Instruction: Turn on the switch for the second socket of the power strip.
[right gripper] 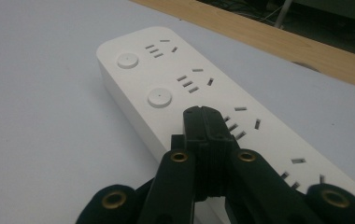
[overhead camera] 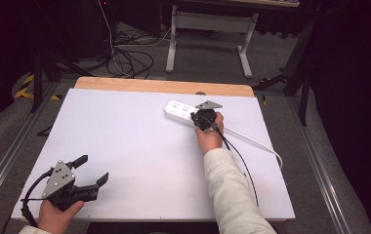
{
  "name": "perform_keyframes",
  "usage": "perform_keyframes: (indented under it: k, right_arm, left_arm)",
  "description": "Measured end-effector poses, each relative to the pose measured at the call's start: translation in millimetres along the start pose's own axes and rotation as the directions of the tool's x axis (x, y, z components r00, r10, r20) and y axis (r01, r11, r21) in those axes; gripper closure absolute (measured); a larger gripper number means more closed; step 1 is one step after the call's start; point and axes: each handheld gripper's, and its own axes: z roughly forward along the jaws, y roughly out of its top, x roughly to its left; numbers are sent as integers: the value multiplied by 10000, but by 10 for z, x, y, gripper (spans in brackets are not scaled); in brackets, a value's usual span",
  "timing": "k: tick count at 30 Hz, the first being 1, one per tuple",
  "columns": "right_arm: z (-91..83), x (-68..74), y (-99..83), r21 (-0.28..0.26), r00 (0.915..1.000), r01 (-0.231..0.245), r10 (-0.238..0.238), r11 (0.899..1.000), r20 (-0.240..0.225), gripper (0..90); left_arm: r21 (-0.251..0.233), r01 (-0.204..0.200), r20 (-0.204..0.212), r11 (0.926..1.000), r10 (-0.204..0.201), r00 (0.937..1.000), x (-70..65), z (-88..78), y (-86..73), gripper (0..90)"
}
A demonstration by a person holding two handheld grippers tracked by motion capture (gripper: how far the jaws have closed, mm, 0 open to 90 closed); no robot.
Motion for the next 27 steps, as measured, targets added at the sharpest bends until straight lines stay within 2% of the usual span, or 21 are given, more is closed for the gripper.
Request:
perform_keyframes:
  k: [4,8,10,12,14,16,19,27]
  right_arm:
    - [7,0,-8,-29,9995,-304,304,9995,74,900]
    - [11,-21,-14,-71,9984,-556,556,9984,-75,900]
    - [11,-12,-11,-76,9989,-472,472,9989,-27,900]
    - [9,-6,-6,-75,9998,-195,195,9998,-10,900]
    - [-19,-8,1,-243,9998,31,-36,9997,-193,900]
    - [-42,-12,11,-223,10000,-17,15,9997,-82,900]
    - [-123,-23,59,-579,10000,-83,82,9983,-32,900]
    - [-355,-97,180,-747,9998,34,-50,9972,-208,900]
  left_arm:
    - [5,-20,16,10000,20,10000,-1,-1,1,140]
    - [-10,20,18,10000,-20,10000,1,-5,-1,140]
    - [3,-3,6,10000,3,10000,5,-3,0,140]
    - [-4,-38,-9,10000,38,10000,4,-5,3,140]
    - [-34,28,9,10000,-28,10000,-3,-4,4,140]
    - [-37,41,-5,10000,-41,10000,0,0,5,140]
    - [15,-29,-14,10000,29,10000,6,0,7,140]
    - [-19,2,18,10000,-2,10000,-9,8,11,140]
